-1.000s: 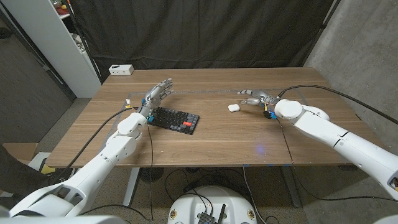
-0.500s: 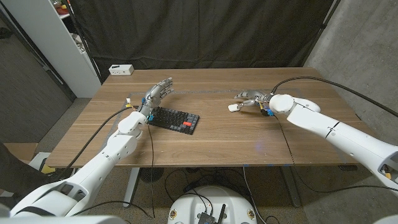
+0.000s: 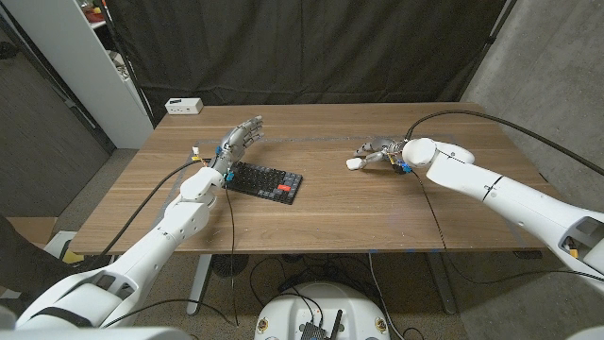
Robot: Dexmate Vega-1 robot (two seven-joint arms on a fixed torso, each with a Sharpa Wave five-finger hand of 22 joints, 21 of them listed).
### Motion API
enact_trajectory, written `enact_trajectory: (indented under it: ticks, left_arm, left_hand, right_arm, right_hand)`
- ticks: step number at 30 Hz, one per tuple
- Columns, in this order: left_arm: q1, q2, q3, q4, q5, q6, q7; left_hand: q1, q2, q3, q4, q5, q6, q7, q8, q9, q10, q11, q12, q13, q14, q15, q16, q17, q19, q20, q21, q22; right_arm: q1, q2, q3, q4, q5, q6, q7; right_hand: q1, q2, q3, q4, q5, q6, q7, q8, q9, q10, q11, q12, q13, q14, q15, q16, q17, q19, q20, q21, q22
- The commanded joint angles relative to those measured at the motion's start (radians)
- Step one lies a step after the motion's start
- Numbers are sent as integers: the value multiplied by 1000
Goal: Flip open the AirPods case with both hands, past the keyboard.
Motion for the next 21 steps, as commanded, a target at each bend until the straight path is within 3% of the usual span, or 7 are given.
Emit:
enact_trajectory:
  ticks: [1,9,21]
  left_arm:
    - [-22,-9,4,25,5,-5,-8]
    - [-47,-20,11,59,2,-14,-39]
    - [-82,-14,26,71,8,-1,-82]
  left_hand:
    - [-6,2,8,-1,5,14,4,9,2,5,-4,5,3,3,-2,2,2,-1,2,-1,4]
    - [-8,2,9,-2,5,19,4,9,3,2,-11,4,4,2,-2,2,2,-1,2,-2,5]
    - [-11,2,11,-5,4,25,8,9,4,1,-10,4,4,-1,-2,0,2,-3,2,-4,5]
  right_arm:
    - [39,33,-42,44,-37,-24,29]
    - [36,40,-50,50,-51,-29,21]
    - [2,27,-13,37,-43,55,-27]
  right_hand:
    - [9,3,3,5,4,64,-1,22,11,24,-6,12,-2,-14,-65,9,0,-2,6,6,3]
    - [29,12,10,2,-2,188,0,64,33,104,-15,38,-6,23,-84,19,-2,9,-8,9,3]
    - [40,19,5,10,-17,281,0,98,63,191,-24,60,-7,85,-108,34,-2,57,-33,19,3]
